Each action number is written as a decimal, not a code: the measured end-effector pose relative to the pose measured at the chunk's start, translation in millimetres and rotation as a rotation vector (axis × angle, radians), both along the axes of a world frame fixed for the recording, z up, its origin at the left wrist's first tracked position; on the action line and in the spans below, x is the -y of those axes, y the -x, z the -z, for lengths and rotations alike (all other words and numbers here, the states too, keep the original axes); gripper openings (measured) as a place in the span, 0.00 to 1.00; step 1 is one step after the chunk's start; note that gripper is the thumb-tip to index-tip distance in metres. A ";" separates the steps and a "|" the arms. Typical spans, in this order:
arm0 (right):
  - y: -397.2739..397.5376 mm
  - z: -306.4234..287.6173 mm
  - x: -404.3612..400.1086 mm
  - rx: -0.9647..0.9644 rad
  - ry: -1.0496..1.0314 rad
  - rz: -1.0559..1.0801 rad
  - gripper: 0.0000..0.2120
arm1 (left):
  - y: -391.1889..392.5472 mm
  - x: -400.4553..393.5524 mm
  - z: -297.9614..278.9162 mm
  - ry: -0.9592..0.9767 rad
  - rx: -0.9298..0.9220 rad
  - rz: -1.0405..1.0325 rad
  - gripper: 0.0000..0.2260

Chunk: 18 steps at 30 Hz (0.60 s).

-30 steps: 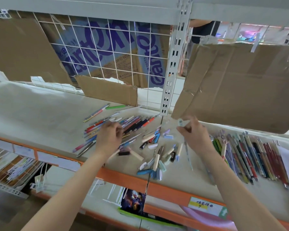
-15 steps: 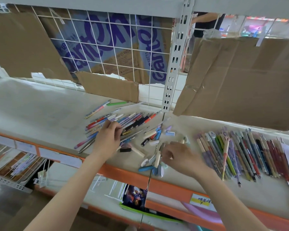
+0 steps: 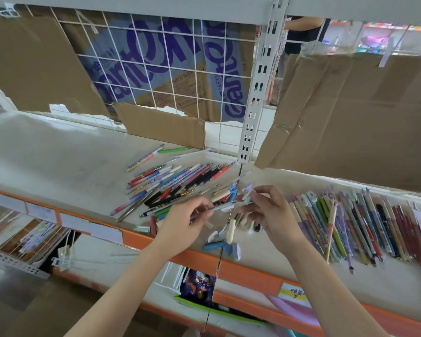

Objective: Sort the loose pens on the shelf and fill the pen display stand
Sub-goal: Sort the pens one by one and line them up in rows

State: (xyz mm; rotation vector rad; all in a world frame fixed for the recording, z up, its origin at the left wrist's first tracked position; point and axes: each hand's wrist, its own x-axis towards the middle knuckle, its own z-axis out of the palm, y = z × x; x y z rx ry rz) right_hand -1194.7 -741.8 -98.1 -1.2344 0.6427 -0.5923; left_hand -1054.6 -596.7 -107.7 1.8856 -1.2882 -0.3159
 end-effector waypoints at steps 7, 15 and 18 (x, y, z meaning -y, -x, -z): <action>-3.0 0.0 -2.6 -0.007 0.090 0.096 0.12 | 5.3 2.1 -1.1 0.039 -0.020 0.017 0.04; -4.6 0.7 -7.0 0.011 0.086 0.048 0.11 | 4.4 3.1 -0.3 0.022 -0.040 -0.008 0.04; -3.6 1.3 -5.1 -0.002 0.103 0.037 0.08 | 3.1 3.3 0.0 0.008 -0.042 -0.020 0.03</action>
